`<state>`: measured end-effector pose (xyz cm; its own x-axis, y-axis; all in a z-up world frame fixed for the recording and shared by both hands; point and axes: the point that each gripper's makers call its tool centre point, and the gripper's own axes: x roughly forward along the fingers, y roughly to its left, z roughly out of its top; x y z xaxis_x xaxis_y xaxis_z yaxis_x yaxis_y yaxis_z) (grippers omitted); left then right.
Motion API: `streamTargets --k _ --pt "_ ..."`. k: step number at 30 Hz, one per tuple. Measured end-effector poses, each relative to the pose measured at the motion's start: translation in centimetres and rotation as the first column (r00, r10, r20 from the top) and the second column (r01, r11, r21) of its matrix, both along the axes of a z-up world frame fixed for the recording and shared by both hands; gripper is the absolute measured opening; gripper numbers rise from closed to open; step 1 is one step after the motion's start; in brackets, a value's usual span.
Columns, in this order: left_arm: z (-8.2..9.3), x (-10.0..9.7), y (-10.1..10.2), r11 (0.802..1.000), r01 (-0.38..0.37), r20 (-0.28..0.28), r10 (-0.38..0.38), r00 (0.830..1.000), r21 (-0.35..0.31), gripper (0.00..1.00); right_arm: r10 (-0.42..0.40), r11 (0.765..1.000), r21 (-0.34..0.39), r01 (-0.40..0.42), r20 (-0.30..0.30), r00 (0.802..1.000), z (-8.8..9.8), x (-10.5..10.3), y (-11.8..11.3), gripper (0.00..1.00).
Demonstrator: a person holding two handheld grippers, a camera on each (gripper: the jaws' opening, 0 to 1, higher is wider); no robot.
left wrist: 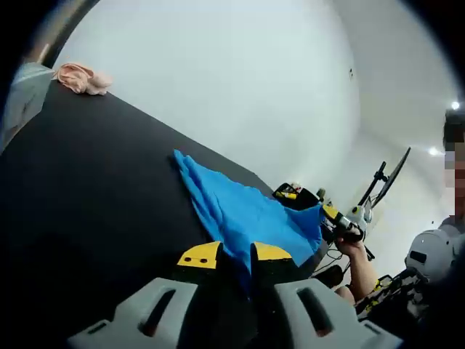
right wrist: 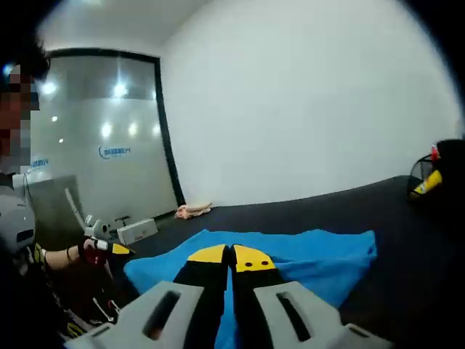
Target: Spread out the cloth and fold it
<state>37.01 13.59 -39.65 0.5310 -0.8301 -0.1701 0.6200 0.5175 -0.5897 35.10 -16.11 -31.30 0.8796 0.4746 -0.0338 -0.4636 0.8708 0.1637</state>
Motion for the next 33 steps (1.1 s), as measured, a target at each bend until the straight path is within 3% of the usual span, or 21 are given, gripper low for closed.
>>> streamTargets --k 4,9,10,13,16,17,18,19,20,22,26,27,29,32,33 --pt "0.0 0.1 0.4 1.000 -0.001 0.004 0.001 1.000 0.005 0.16 0.110 0.989 -0.102 -0.110 -0.012 0.994 -0.6 1.5 5.9 0.01" --pt "0.0 0.7 1.4 1.000 -0.029 0.003 0.029 1.000 0.003 0.16 0.269 0.953 -0.134 -0.273 -0.049 0.962 -2.4 1.3 13.2 0.01" --pt "-0.1 0.8 1.5 0.999 -0.035 0.000 0.035 0.999 0.003 0.16 0.275 0.950 -0.138 -0.280 -0.058 0.960 -2.6 1.3 13.6 0.01" --pt "0.2 1.4 1.7 0.999 -0.044 -0.005 0.044 0.999 0.000 0.16 0.289 0.905 -0.286 -0.316 -0.133 0.948 -6.5 0.7 15.5 0.01" --pt "1.0 1.8 0.9 1.000 -0.030 -0.001 0.030 1.000 -0.009 0.16 0.270 0.884 -0.334 -0.327 -0.205 0.941 -9.7 0.1 15.2 0.01" --pt "1.5 2.1 0.2 1.000 -0.020 0.001 0.020 1.000 -0.013 0.16 0.256 0.878 -0.342 -0.335 -0.256 0.932 -11.2 -0.4 14.7 0.01" --pt "1.9 2.2 -0.5 1.000 -0.003 0.002 0.003 1.000 -0.020 0.16 0.245 0.880 -0.346 -0.325 -0.254 0.936 -11.8 -0.5 14.2 0.01" --pt "2.4 2.3 -1.3 0.999 0.022 0.001 -0.022 1.000 -0.026 0.16 0.247 0.882 -0.343 -0.324 -0.250 0.936 -11.9 -0.6 14.1 0.01" --pt "3.2 2.6 -2.7 0.998 0.057 0.009 -0.057 0.998 -0.029 0.16 0.249 0.912 -0.277 -0.303 -0.212 0.945 -10.9 -0.6 14.0 0.01" --pt "4.6 3.7 -5.4 0.994 0.108 0.033 -0.107 0.994 -0.031 0.16 0.244 0.908 -0.292 -0.302 -0.219 0.945 -11.1 -0.8 13.8 0.01" --pt "6.7 6.4 -10.1 0.986 0.148 0.021 -0.147 0.989 -0.070 0.16 0.263 0.879 -0.381 -0.287 -0.116 0.958 -10.6 -1.1 14.3 0.06" --pt "7.5 7.0 -11.7 0.979 0.163 0.005 -0.163 0.987 -0.119 0.16 0.273 0.873 -0.395 -0.287 -0.092 0.958 -10.5 -1.4 14.5 0.09" --pt "8.2 8.2 -14.4 0.967 0.200 -0.006 -0.203 0.979 -0.156 0.16 0.301 0.876 -0.384 -0.293 -0.040 0.953 -9.5 -2.4 14.7 0.16" --pt "7.1 10.2 -18.3 0.962 0.260 -0.029 -0.263 0.964 -0.082 0.16 0.312 0.901 -0.322 -0.291 0.017 0.950 -7.0 -3.9 13.9 0.16" --pt "6.7 10.7 -20.1 0.959 0.270 -0.077 -0.277 0.958 -0.084 0.16 0.307 0.907 -0.316 -0.279 0.040 0.951 -6.3 -4.2 13.3 0.16"
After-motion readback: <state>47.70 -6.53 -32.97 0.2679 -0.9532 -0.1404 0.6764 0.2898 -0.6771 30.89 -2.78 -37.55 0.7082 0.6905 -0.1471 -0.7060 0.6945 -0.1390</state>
